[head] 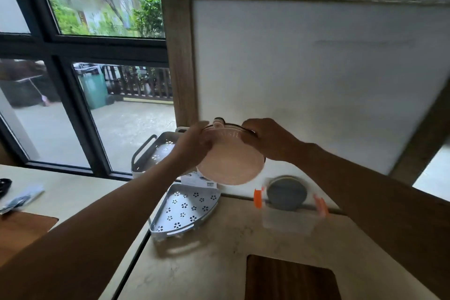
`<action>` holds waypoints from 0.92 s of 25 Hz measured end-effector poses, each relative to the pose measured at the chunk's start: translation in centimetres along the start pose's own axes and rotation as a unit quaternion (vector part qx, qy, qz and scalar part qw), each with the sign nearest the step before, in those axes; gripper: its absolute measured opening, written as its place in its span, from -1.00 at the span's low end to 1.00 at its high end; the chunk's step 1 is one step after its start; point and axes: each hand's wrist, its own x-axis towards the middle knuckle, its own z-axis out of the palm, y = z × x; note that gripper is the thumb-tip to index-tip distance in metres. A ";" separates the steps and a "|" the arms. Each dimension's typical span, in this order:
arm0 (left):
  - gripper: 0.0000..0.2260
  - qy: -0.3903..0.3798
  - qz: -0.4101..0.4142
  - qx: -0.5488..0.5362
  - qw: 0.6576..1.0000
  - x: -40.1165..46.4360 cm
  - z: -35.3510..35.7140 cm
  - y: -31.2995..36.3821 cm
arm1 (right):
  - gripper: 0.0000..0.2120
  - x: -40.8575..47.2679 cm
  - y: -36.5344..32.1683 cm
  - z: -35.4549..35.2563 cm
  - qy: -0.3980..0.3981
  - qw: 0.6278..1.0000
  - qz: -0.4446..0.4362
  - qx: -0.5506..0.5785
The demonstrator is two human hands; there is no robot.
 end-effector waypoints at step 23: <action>-0.89 -0.026 -0.027 0.048 0.998 5.2 24.5 3.0 | -0.82 -14.8 22.3 2.1 0.046 0.967 0.249 -0.033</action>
